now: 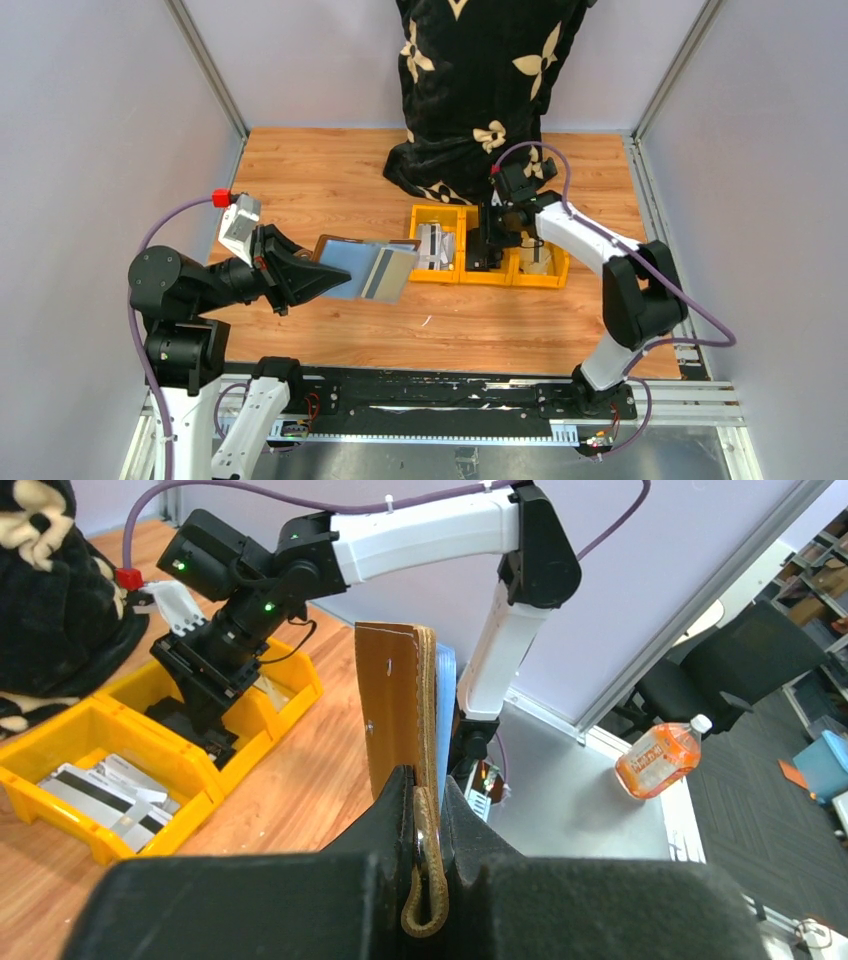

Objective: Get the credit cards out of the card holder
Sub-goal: Place the credit card in the storage box, then remove the credit card from the card holder.

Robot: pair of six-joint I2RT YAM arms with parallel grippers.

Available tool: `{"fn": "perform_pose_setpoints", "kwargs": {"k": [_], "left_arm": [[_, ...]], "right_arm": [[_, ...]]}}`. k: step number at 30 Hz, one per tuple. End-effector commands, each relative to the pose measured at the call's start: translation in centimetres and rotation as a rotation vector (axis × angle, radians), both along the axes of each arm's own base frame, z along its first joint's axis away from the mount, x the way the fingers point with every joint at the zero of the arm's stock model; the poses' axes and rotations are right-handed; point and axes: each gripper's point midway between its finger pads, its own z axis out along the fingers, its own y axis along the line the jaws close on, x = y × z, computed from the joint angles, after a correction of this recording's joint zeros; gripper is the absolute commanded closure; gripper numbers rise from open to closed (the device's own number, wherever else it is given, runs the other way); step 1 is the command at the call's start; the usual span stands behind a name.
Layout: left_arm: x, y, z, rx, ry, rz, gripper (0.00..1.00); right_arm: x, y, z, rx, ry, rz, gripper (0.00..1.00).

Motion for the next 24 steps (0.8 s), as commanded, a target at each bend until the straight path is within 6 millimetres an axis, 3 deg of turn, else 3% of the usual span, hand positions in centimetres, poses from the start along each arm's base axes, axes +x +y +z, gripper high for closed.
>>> {"fn": "perform_pose_setpoints", "kwargs": {"k": [1, 4, 7, 10, 12, 14, 18, 24], "left_arm": [[-2.2, 0.0, 2.9, -0.017, -0.163, -0.023, 1.0], [-2.3, 0.0, 3.6, -0.036, -0.174, -0.017, 1.0], [-2.3, -0.1, 4.3, -0.065, -0.147, -0.018, 1.0], [-2.4, -0.1, 5.2, -0.102, -0.12, -0.025, 1.0], [-2.5, -0.1, 5.7, -0.12, -0.105, -0.026, 1.0], [-2.6, -0.1, 6.0, -0.136, -0.091, -0.027, 1.0], [-2.8, -0.2, 6.2, -0.159, -0.077, -0.031, 1.0], [-3.2, -0.3, 6.0, -0.149, -0.055, -0.059, 1.0]], "right_arm": [[1.0, -0.1, 6.3, 0.028, -0.199, -0.04, 0.42], [0.2, 0.8, 11.0, 0.117, -0.3, -0.023, 0.35], [-2.2, 4.1, 17.4, 0.388, -0.425, 0.111, 0.26], [-7.8, 8.4, 25.8, 0.812, -0.604, 0.427, 0.23], [-12.5, 9.5, 29.7, 1.013, -0.708, 0.622, 0.22], [-16.2, 10.1, 31.6, 1.105, -0.782, 0.74, 0.18], [-21.4, 11.4, 34.0, 1.217, -0.882, 0.901, 0.13], [-25.3, 12.2, 37.0, 1.433, -0.927, 1.006, 0.11]]}}
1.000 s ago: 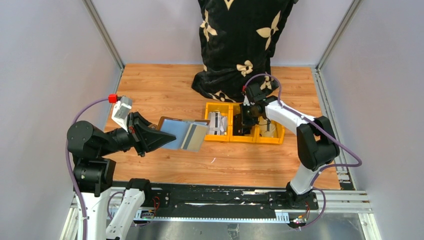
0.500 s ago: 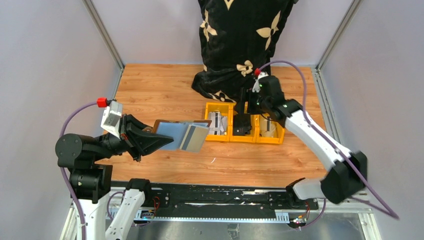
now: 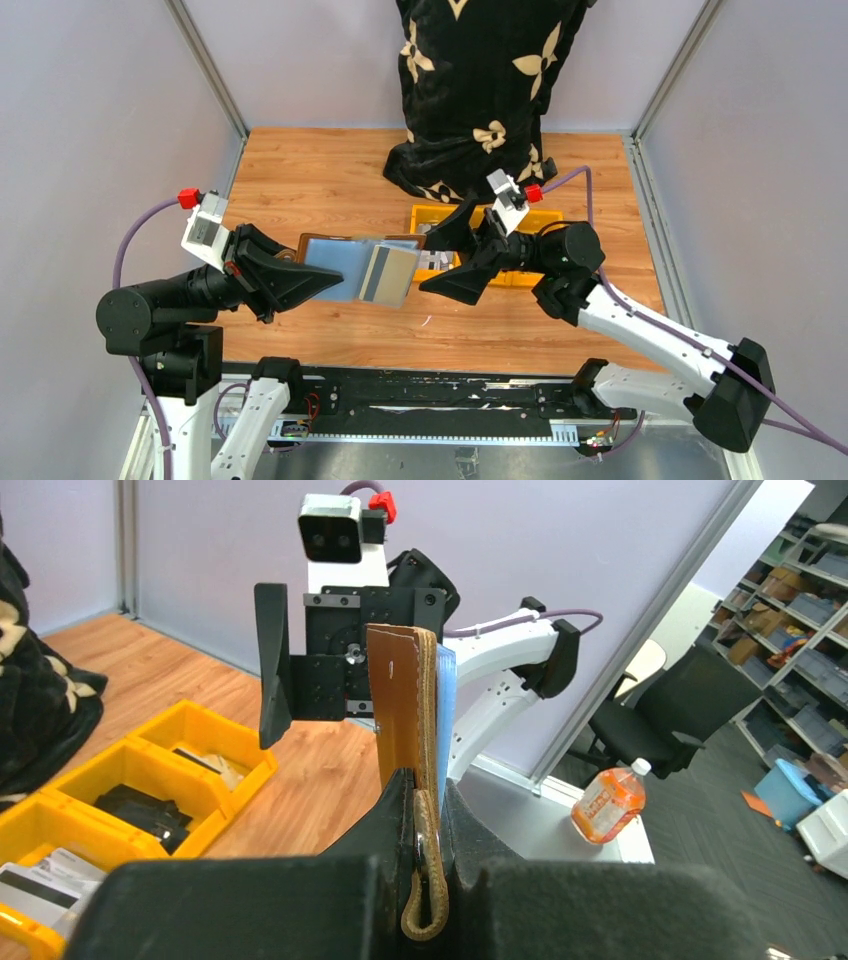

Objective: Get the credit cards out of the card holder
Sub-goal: Remove the credit card from the card holder.

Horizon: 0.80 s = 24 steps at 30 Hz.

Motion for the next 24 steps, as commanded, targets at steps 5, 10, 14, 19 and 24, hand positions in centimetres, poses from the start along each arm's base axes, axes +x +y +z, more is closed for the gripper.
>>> {"fn": "perform_pose_setpoints", "kwargs": {"k": [5, 10, 14, 19, 24], "left_arm": [[-0.3, -0.1, 0.0, -0.008, 0.031, -0.032, 1.0], [-0.2, -0.1, -0.4, -0.005, 0.039, -0.031, 1.0], [0.1, -0.1, -0.6, 0.004, 0.029, -0.015, 1.0], [0.7, -0.1, -1.1, 0.009, 0.066, -0.006, 1.0], [1.0, -0.1, -1.3, 0.009, 0.077, 0.001, 1.0]], "right_arm": [[-4.3, -1.7, 5.5, 0.356, -0.1, 0.219, 0.11], [-5.2, -0.9, 5.5, 0.348, -0.106, 0.27, 0.11], [-5.9, -0.8, 5.6, 0.328, -0.131, 0.265, 0.15], [-6.6, -0.2, 5.0, 0.258, -0.159, 0.223, 0.27], [-6.1, 0.8, 4.4, 0.204, -0.144, 0.185, 0.4]]}}
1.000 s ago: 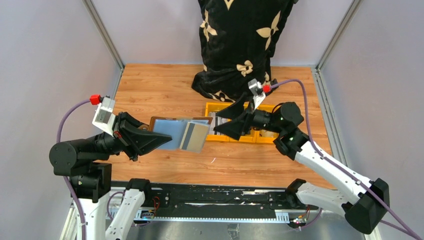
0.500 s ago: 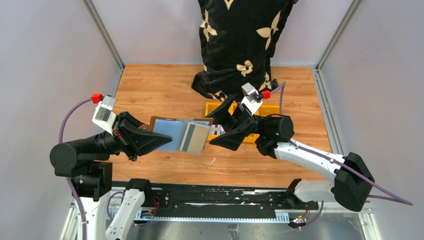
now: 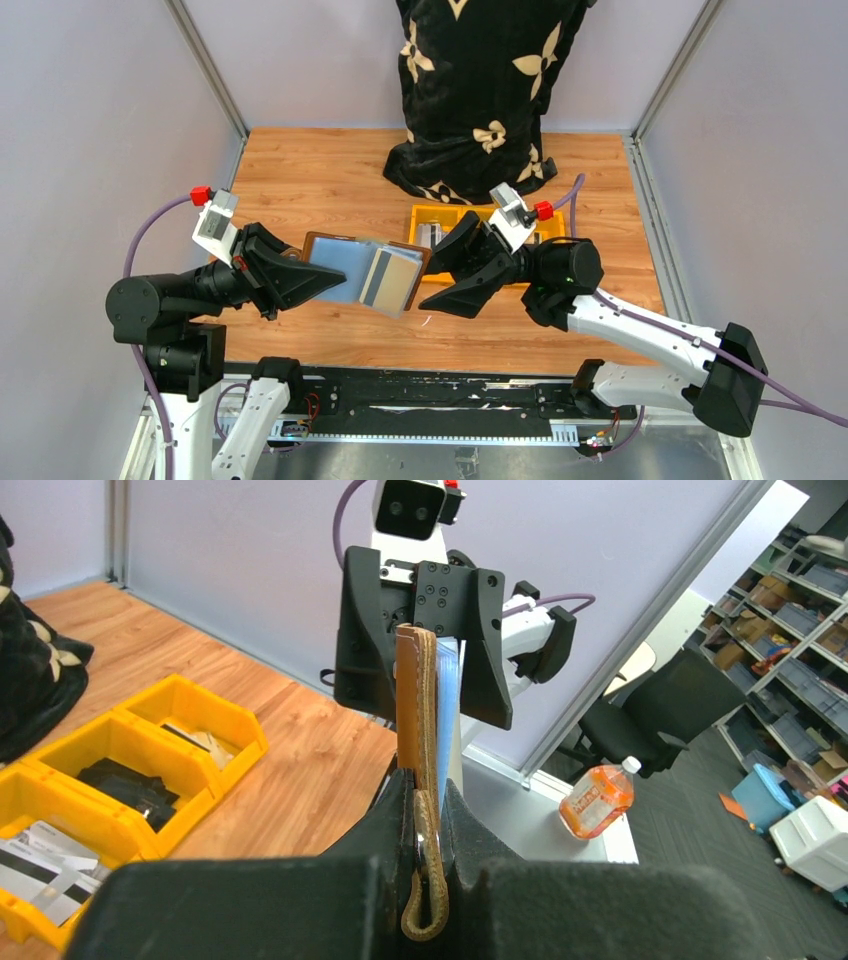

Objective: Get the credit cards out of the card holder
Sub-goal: Remove the credit card from the card holder.

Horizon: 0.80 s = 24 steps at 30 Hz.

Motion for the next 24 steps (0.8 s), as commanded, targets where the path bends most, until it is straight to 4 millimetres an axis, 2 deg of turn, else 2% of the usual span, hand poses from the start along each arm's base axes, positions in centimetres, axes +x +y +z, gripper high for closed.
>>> {"fn": "perform_pose_setpoints", "kwargs": {"k": [1, 9, 24], "left_arm": [[0.5, 0.0, -0.1, 0.0, 0.008, 0.01, 1.0], [0.3, 0.0, -0.1, 0.004, 0.007, 0.01, 1.0], [0.4, 0.0, -0.1, 0.007, 0.012, 0.008, 1.0]], "right_arm": [[0.3, 1.0, 0.1, -0.037, -0.024, -0.044, 0.43], [0.7, 1.7, 0.0, -0.075, -0.015, -0.069, 0.54], [-1.6, 0.5, 0.1, -0.06, -0.055, 0.04, 0.54]]}}
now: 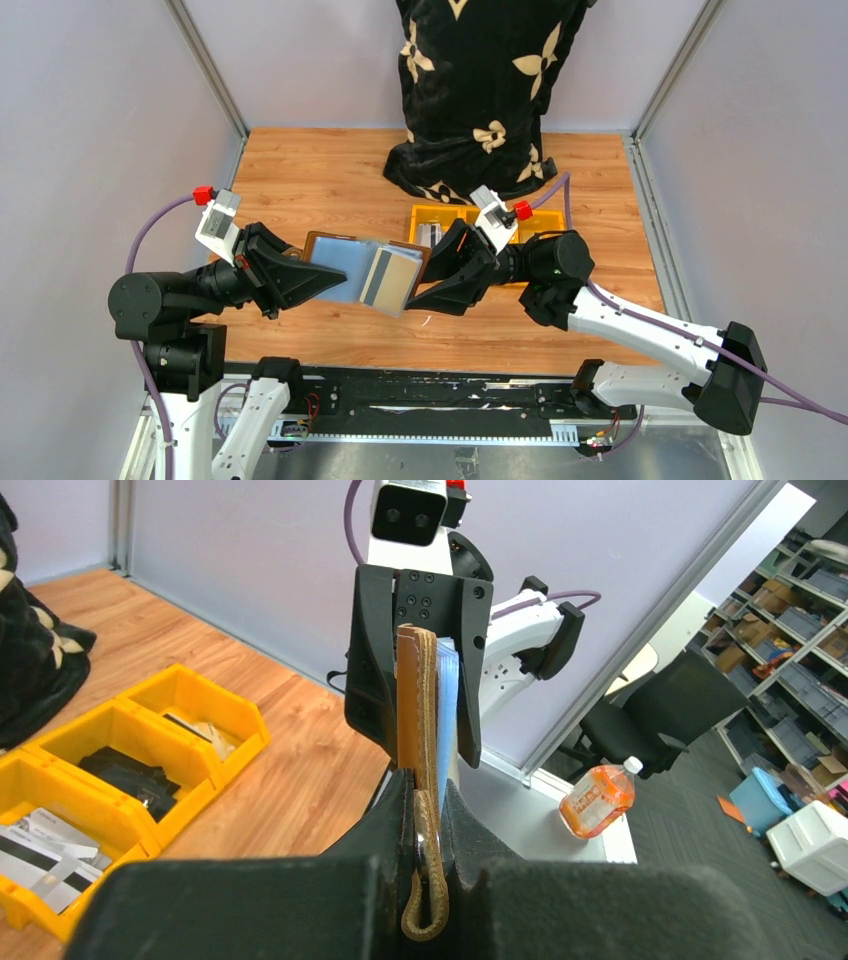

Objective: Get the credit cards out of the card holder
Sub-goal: Remove the credit card from the card holder.

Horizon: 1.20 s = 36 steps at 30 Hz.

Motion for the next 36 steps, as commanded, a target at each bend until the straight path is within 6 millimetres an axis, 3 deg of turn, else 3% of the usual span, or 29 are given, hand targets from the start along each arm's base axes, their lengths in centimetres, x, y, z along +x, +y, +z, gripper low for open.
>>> {"fn": "perform_pose_setpoints", "kwargs": {"k": [1, 11, 28, 36], "left_arm": [[0.1, 0.0, 0.4, -0.002, -0.007, 0.003, 1.0], [0.2, 0.0, 0.5, -0.003, -0.011, 0.004, 1.0], [0.0, 0.0, 0.5, 0.002, -0.017, 0.004, 1.0], [-0.1, 0.0, 0.4, 0.005, -0.018, 0.002, 1.0]], "right_arm": [[-1.9, -1.2, 2.1, 0.06, -0.053, 0.061, 0.55], [-1.8, -0.8, 2.6, 0.056, -0.049, 0.07, 0.6], [0.5, 0.3, 2.1, -0.017, 0.044, -0.04, 0.67], [0.2, 0.2, 2.7, 0.002, 0.056, -0.02, 0.68]]}}
